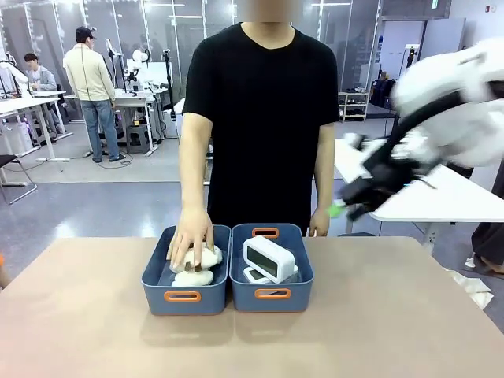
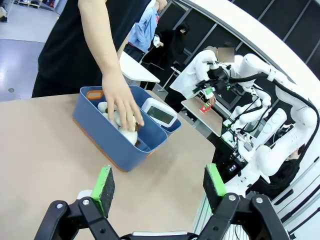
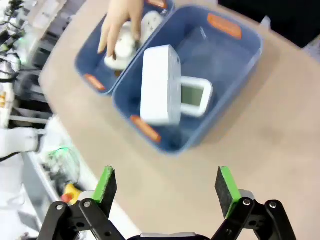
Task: Sort the digital clocks into the basket.
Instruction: Pick up the Digital clock from the table and place it into the empty Plastic storage basket.
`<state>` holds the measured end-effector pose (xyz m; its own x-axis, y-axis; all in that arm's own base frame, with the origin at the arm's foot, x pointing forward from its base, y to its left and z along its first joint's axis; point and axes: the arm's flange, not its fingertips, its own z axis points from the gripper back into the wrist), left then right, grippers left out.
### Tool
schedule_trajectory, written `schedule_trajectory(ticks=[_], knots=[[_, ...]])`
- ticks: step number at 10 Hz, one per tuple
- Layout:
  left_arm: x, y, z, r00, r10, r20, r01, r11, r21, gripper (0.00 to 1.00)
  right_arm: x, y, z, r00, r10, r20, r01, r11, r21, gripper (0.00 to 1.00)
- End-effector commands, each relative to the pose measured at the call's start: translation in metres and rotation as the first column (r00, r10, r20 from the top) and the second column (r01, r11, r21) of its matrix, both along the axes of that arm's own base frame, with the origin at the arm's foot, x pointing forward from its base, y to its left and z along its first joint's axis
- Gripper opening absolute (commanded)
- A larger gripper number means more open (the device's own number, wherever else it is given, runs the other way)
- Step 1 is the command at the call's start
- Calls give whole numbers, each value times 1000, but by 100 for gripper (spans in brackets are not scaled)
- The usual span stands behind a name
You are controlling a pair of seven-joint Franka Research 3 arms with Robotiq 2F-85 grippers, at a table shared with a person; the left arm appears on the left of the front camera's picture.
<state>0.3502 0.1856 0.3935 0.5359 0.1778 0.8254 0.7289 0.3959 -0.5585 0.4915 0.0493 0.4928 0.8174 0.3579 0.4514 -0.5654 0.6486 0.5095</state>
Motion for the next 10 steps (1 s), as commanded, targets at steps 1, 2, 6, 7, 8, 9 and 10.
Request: schedule_trajectory(ticks=[1, 2, 6, 7, 8, 9, 10], knots=[[-1, -3, 2, 1000, 25, -2, -25, 1000, 3, 91, -11, -105, -28, 991, -45, -125, 67, 982, 176, 100], [-1, -3, 2, 1000, 25, -2, -25, 1000, 3, 91, -22, -155, -42, 982, -96, -160, 139, 949, 282, 100], [-1, -3, 2, 1000, 25, -2, -25, 1000, 3, 91, -44, -254, -112, 955, -153, -252, 261, 836, 482, 100], [-1, -3, 2, 1000, 25, -2, -25, 1000, 3, 91, -72, -254, -91, 955, -176, -240, 265, 868, 419, 100], [-1, -3, 2, 1000, 25, -2, -25, 1000, 3, 91, -72, -254, -91, 955, -176, -240, 265, 868, 419, 100], [-1, -3, 2, 1000, 25, -2, -25, 1000, 3, 91, -72, -254, -91, 955, -176, -240, 265, 868, 419, 100], [-1, -3, 2, 1000, 25, -2, -25, 1000, 3, 91, -72, -254, -91, 955, -176, -240, 265, 868, 419, 100]])
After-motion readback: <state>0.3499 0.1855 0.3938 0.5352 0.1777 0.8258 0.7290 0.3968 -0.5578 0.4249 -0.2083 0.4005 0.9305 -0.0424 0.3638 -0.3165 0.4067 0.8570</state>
